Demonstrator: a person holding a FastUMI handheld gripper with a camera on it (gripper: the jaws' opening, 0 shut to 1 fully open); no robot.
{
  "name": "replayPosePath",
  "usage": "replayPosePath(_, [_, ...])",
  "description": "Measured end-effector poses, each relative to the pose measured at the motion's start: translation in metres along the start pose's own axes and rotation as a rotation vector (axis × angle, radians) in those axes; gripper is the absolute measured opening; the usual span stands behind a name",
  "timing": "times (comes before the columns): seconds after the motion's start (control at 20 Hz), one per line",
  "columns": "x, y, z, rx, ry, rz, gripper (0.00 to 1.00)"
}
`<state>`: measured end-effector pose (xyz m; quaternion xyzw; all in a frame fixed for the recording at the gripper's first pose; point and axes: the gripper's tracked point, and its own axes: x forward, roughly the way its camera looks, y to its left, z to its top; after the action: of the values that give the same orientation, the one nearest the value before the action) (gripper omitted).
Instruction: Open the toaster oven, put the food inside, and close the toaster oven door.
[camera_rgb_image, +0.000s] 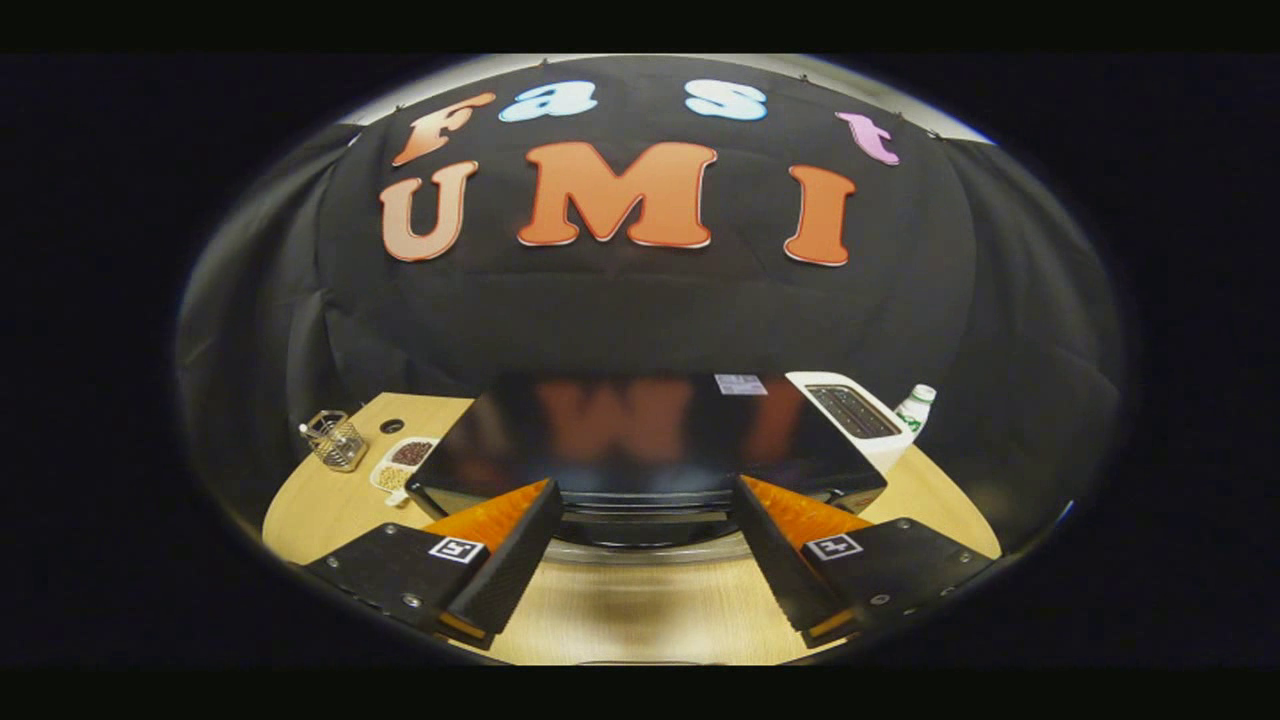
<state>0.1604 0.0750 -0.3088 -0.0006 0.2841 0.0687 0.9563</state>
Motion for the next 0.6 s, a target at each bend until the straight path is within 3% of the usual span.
replayPosePath(0.6, [-0.013, 0.002, -0.024, 0.026, 0.074, 0.042, 1.00])
